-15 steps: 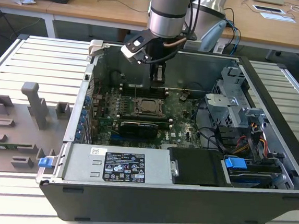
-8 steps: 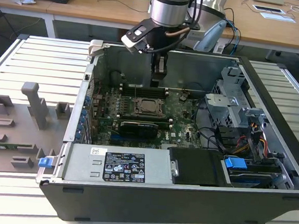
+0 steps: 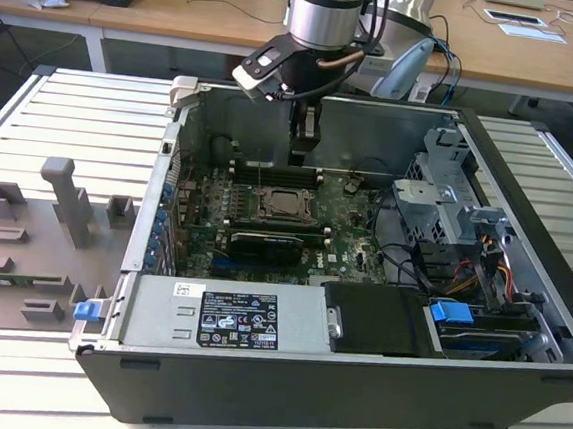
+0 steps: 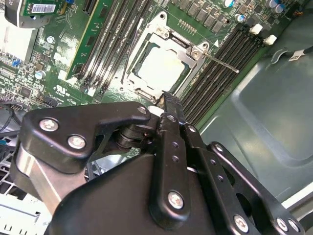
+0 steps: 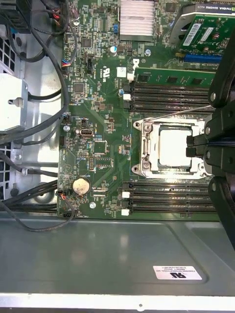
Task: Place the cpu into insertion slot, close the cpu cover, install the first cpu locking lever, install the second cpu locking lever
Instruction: 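Close the cpu cover, then install the first cpu locking lever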
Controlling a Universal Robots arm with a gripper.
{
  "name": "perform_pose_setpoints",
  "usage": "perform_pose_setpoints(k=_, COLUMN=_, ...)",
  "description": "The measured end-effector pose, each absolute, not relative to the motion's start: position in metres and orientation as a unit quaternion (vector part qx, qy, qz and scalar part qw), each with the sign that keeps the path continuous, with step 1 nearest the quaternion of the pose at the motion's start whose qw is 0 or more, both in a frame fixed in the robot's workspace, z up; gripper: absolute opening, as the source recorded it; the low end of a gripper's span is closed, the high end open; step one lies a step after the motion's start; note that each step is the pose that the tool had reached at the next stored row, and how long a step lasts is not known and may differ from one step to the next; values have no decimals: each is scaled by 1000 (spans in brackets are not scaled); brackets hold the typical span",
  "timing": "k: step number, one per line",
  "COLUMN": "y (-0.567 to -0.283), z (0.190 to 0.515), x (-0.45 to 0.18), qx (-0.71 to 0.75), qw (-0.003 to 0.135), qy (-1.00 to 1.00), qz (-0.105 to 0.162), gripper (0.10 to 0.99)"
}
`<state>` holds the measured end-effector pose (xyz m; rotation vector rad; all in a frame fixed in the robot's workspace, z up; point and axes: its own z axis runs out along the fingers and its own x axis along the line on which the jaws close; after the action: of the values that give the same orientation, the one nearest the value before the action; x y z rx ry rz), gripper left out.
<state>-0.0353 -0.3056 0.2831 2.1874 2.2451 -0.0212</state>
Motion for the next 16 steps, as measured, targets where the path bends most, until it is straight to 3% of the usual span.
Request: perform_pose_setpoints(k=16, y=-306, z=284, x=-35, qx=643, qw=4, qy=765, qz=-6, gripper=106)
